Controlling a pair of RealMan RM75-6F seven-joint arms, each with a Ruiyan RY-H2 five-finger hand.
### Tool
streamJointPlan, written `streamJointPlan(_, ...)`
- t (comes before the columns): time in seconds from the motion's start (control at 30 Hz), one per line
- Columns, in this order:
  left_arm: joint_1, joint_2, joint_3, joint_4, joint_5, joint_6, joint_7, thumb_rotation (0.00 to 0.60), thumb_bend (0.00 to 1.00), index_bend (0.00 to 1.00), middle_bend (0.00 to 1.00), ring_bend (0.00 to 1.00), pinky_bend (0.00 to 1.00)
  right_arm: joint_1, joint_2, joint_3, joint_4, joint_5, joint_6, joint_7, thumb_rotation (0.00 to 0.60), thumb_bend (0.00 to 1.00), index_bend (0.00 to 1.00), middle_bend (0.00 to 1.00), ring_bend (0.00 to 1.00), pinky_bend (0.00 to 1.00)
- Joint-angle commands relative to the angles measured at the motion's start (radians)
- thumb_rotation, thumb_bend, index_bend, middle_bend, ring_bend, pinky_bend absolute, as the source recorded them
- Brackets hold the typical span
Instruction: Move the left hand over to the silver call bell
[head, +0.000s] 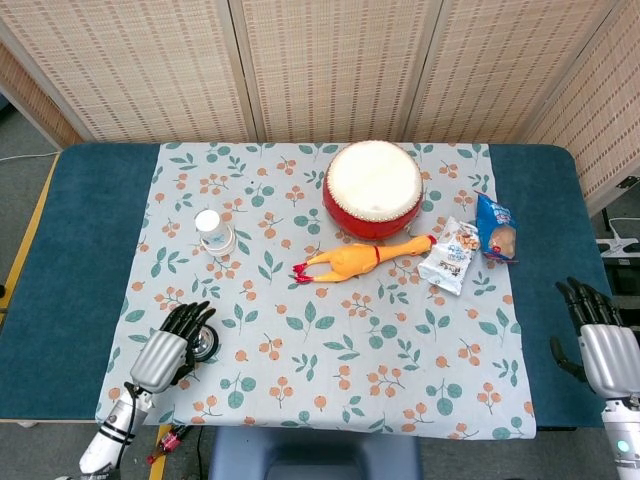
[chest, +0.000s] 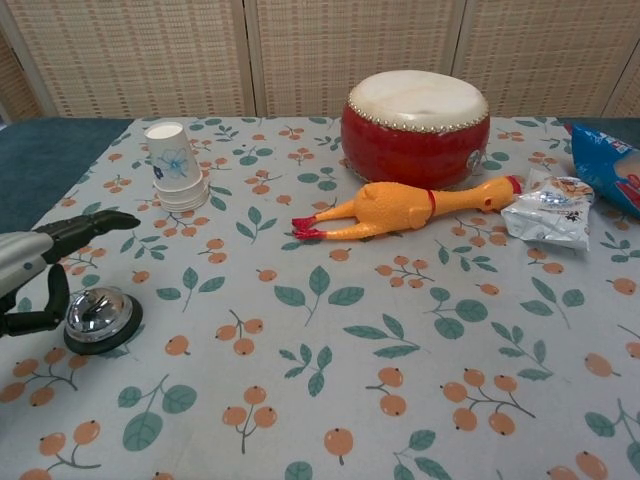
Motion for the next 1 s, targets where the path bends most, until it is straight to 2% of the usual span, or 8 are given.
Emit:
streamJointPlan(0.03,-0.019,-0.092,0.021,0.108,0.008,-0.019,-0.070,0.600,1.00,0.00,0.00,0.00,0.08,0.000,0.000,0.000,0.001,-0.001,0.000,0.001,0.600,0.38,0.01,0.00,0.00,0.09)
streamJointPlan(0.3,-0.023,-0.162,0.050,0.211,0.009,-0.037,-0.125,0.600,1.00,0.00,0.00,0.00,0.08,0.004,0.001,-0.002,0.003,-0.004,-0.006,0.001,0.600,0.38,0.01,0.00,0.00,0.09)
streamJointPlan(0.43,-0.029,-0.203,0.066,0.290,-0.009,-0.081,-0.171,0.600,1.00,0.00,0.00,0.00,0.08,0.007,0.005,-0.008,0.003,-0.010,-0.017,0.003,0.600,0.38,0.01,0.00,0.00,0.09)
streamJointPlan(0.63,-0.026,-0.205,0.056,0.318,-0.011,-0.035,-0.190,0.600,1.00,0.00,0.00,0.00,0.08,0.008,0.006,-0.009,-0.001,-0.006,-0.021,0.002,0.600,0.38,0.01,0.00,0.00,0.09)
streamJointPlan(0.7,-0.025,-0.177,0.047,0.288,-0.003,0.007,-0.180,0.600,1.00,0.00,0.00,0.00,0.08,0.008,0.006,-0.009,-0.001,-0.007,-0.020,0.002,0.600,0.38,0.01,0.00,0.00,0.09)
streamJointPlan(0.8,-0.018,-0.076,0.038,0.188,0.015,0.073,-0.112,0.600,1.00,0.00,0.00,0.00,0.08,0.009,0.008,-0.007,-0.003,-0.004,-0.022,0.006,0.600,0.38,0.01,0.00,0.00,0.09)
streamJointPlan(1.0,0.041,0.217,0.054,-0.104,-0.011,0.135,0.102,0.600,1.00,0.00,0.00,0.00,0.09,0.016,0.005,0.002,-0.003,0.014,-0.030,0.003,0.600,0.38,0.01,0.00,0.00,0.09)
